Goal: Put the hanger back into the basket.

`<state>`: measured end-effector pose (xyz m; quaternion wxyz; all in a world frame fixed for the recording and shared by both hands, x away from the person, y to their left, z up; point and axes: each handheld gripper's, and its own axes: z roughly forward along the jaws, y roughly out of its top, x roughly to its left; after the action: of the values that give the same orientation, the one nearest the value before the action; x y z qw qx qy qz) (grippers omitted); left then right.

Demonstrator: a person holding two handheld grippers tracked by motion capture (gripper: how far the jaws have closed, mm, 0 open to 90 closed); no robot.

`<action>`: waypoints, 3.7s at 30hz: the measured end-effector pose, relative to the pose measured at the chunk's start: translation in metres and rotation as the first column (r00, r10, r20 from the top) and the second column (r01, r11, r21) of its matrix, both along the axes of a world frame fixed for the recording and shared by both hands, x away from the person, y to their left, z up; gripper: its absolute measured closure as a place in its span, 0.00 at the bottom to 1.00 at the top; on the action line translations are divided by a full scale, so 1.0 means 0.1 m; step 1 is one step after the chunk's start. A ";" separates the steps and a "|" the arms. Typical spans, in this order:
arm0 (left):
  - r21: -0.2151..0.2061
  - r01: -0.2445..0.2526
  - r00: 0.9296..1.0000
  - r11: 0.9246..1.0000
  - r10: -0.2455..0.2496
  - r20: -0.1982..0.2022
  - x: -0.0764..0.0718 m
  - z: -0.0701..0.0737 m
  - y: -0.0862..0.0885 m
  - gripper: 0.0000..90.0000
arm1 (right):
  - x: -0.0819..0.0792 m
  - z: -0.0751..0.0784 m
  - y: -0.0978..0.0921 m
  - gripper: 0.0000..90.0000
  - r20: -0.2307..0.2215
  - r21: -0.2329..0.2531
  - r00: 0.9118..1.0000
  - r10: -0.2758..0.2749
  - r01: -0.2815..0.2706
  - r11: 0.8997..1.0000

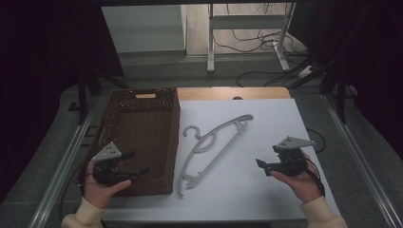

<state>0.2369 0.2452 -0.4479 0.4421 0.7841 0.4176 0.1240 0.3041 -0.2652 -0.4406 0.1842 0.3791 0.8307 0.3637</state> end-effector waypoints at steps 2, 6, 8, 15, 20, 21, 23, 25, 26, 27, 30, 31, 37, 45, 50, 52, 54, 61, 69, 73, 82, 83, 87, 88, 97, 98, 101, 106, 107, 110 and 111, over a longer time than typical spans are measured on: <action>0.001 -0.001 1.000 1.000 0.001 0.001 -0.01 0.00 0.00 0.21 | 0.00 0.00 0.01 0.22 -0.003 0.001 1.000 -0.005 0.005 1.000; 0.003 0.000 1.000 1.000 0.000 0.000 0.00 0.00 -0.01 0.21 | 0.01 0.02 0.03 0.23 -0.018 0.020 1.000 -0.004 0.005 1.000; 0.001 -0.001 1.000 1.000 0.001 -0.002 0.00 0.00 -0.01 0.21 | 0.02 0.02 0.04 0.23 -0.019 0.021 1.000 -0.004 0.004 1.000; -0.006 -0.004 1.000 1.000 0.004 0.000 0.00 0.01 0.01 0.21 | 0.11 0.09 0.18 0.22 -0.034 0.039 0.999 0.007 -0.005 0.999; -0.010 -0.003 1.000 1.000 0.003 -0.001 0.00 0.01 0.01 0.21 | 0.16 0.14 0.29 0.22 -0.034 0.032 0.999 0.002 -0.001 0.999; -0.011 -0.002 1.000 1.000 0.002 -0.001 0.00 0.01 0.00 0.21 | 0.18 0.15 0.32 0.21 -0.043 0.034 0.999 -0.001 0.003 0.999; -0.008 0.004 1.000 1.000 -0.004 0.000 0.00 0.02 0.00 0.21 | 0.22 0.16 0.36 0.19 -0.055 0.033 0.998 -0.004 0.006 0.999; -0.009 0.008 1.000 1.000 -0.008 0.000 0.00 0.02 -0.01 0.21 | 0.26 0.16 0.42 0.19 -0.065 0.031 0.998 -0.011 0.013 0.999; -0.009 0.008 1.000 1.000 -0.008 0.000 0.00 0.02 -0.01 0.21 | 0.28 0.15 0.44 0.19 -0.070 0.031 0.997 -0.012 0.014 0.999; -0.009 0.009 1.000 1.000 -0.009 0.002 0.00 0.03 -0.01 0.21 | 0.30 0.15 0.46 0.19 -0.073 0.025 0.997 -0.011 0.013 1.000; -0.011 0.012 1.000 1.000 -0.012 0.001 0.00 0.03 -0.01 0.21 | 0.38 0.14 0.56 0.19 -0.081 0.016 0.997 -0.002 0.003 1.000; -0.011 0.013 1.000 1.000 -0.013 0.000 0.01 0.03 -0.02 0.21 | 0.43 0.14 0.64 0.19 -0.085 0.013 0.996 0.001 0.001 1.000; -0.005 0.019 1.000 1.000 -0.019 -0.004 0.02 0.02 -0.01 0.21 | 0.56 0.14 0.85 0.20 -0.093 0.005 0.996 0.011 -0.011 1.000; -0.005 0.022 1.000 1.000 -0.022 -0.009 0.03 0.01 -0.02 0.21 | 0.76 0.10 1.10 0.21 -0.129 0.003 0.992 0.001 -0.001 1.000; -0.014 0.018 1.000 1.000 -0.018 -0.009 0.02 0.01 -0.01 0.21 | 0.87 0.05 1.20 0.21 -0.156 -0.005 0.988 -0.011 0.011 1.000; -0.014 0.018 1.000 1.000 -0.018 -0.008 0.02 0.02 -0.01 0.21 | 0.91 0.02 1.24 0.22 -0.167 -0.007 0.986 -0.013 0.012 1.000; -0.014 0.019 1.000 1.000 -0.020 -0.008 0.02 0.02 -0.02 0.21 | 0.96 -0.01 1.26 0.22 -0.187 0.003 0.982 -0.022 0.023 1.000; -0.011 0.023 1.000 1.000 -0.023 -0.011 0.03 0.01 -0.03 0.21 | 1.06 -0.06 1.34 0.24 -0.211 0.006 0.977 -0.039 0.041 0.999; -0.011 0.021 1.000 1.000 -0.021 -0.014 0.03 0.01 -0.03 0.21 | 1.17 -0.12 1.46 0.25 -0.241 -0.001 0.969 -0.051 0.053 0.999; -0.010 0.021 1.000 1.000 -0.021 -0.015 0.04 0.00 -0.02 0.21 | 1.23 -0.19 1.50 0.26 -0.260 -0.007 0.964 -0.062 0.062 0.998; -0.005 0.028 0.999 1.000 -0.028 -0.016 0.04 -0.01 -0.03 0.21 | 1.35 -0.32 1.61 0.29 -0.292 -0.044 0.952 -0.090 0.081 0.996; -0.005 0.028 0.999 1.000 -0.028 -0.016 0.04 -0.01 -0.03 0.21 | 1.37 -0.34 1.62 0.30 -0.295 -0.056 0.950 -0.098 0.086 0.995; -0.005 0.029 0.999 1.000 -0.029 -0.016 0.04 -0.01 -0.03 0.21 | 1.43 -0.40 1.65 0.36 -0.306 -0.082 0.945 -0.116 0.095 0.992; -0.005 0.029 0.999 1.000 -0.029 -0.016 0.04 -0.01 -0.03 0.21 | 1.44 -0.41 1.65 0.37 -0.310 -0.086 0.943 -0.119 0.096 0.992; -0.008 0.027 0.999 1.000 -0.027 -0.017 0.04 -0.01 -0.02 0.22 | 1.51 -0.50 1.71 0.46 -0.320 -0.106 0.935 -0.151 0.123 0.987; -0.008 0.028 0.999 1.000 -0.028 -0.016 0.04 -0.01 -0.02 0.22 | 1.52 -0.51 1.71 0.47 -0.321 -0.102 0.935 -0.152 0.125 0.987; -0.008 0.026 1.000 1.000 -0.027 -0.017 0.04 -0.01 -0.02 0.22 | 1.53 -0.53 1.70 0.49 -0.328 -0.099 0.932 -0.156 0.131 0.986; -0.005 0.029 0.999 1.000 -0.029 -0.015 0.05 -0.01 -0.02 0.22 | 1.55 -0.57 1.72 0.55 -0.331 -0.108 0.930 -0.163 0.134 0.985; -0.005 0.028 0.999 1.000 -0.028 -0.015 0.04 -0.01 -0.03 0.22 | 1.56 -0.58 1.72 0.56 -0.335 -0.111 0.927 -0.167 0.137 0.984; -0.004 0.029 0.999 1.000 -0.029 -0.015 0.04 -0.01 -0.03 0.22 | 1.57 -0.61 1.72 0.59 -0.337 -0.120 0.926 -0.169 0.136 0.983; -0.004 0.029 0.999 1.000 -0.029 -0.015 0.04 -0.01 -0.03 0.22 | 1.57 -0.62 1.73 0.60 -0.339 -0.117 0.925 -0.173 0.141 0.983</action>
<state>0.2413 0.2426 -0.4488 0.4421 0.7901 0.4098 0.1111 0.4611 -0.0919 -0.5024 0.0799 0.4939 0.8328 0.2368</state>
